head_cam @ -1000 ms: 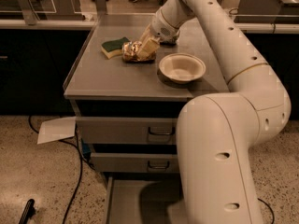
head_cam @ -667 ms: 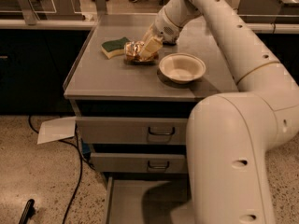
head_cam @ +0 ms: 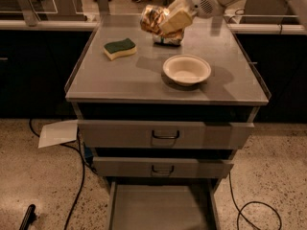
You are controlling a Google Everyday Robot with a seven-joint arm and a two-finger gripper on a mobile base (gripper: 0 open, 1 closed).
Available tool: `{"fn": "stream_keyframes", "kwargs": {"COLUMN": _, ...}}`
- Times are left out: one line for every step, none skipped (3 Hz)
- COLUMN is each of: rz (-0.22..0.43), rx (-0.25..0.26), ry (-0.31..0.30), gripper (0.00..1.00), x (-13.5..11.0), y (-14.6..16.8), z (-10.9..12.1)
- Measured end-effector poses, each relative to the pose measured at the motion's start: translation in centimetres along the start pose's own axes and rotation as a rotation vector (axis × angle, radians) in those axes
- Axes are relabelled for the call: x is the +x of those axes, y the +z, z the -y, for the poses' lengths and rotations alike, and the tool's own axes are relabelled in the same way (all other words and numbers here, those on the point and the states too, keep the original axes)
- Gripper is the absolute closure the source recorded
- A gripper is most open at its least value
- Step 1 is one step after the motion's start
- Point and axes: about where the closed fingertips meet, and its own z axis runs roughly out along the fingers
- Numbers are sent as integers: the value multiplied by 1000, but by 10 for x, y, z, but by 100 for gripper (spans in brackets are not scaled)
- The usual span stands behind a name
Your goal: Place orange can into bottom drawer
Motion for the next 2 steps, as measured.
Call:
{"fn": "stream_keyframes", "kwargs": {"rz": 131, "rx": 121, "ry": -24, "gripper": 100, "x": -74, "y": -76, "z": -45}}
{"fn": "stream_keyframes", "kwargs": {"rz": 157, "rx": 169, "ry": -41, "gripper": 100, "x": -97, "y": -95, "z": -68}}
